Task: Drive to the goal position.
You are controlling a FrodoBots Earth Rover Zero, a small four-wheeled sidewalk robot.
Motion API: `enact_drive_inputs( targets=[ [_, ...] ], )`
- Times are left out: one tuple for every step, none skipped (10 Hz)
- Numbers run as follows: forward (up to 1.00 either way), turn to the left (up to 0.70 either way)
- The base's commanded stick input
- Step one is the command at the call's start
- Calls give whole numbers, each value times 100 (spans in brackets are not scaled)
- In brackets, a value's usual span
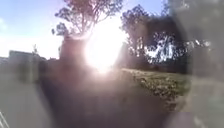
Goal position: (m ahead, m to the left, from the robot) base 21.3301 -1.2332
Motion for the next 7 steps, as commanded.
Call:
enact_drive_inputs(
  targets=[
    [100, 0],
    [100, 0],
    [100, 0],
    [100, 0],
    [100, 0],
    [100, 0],
    [100, 0]
  ],
)
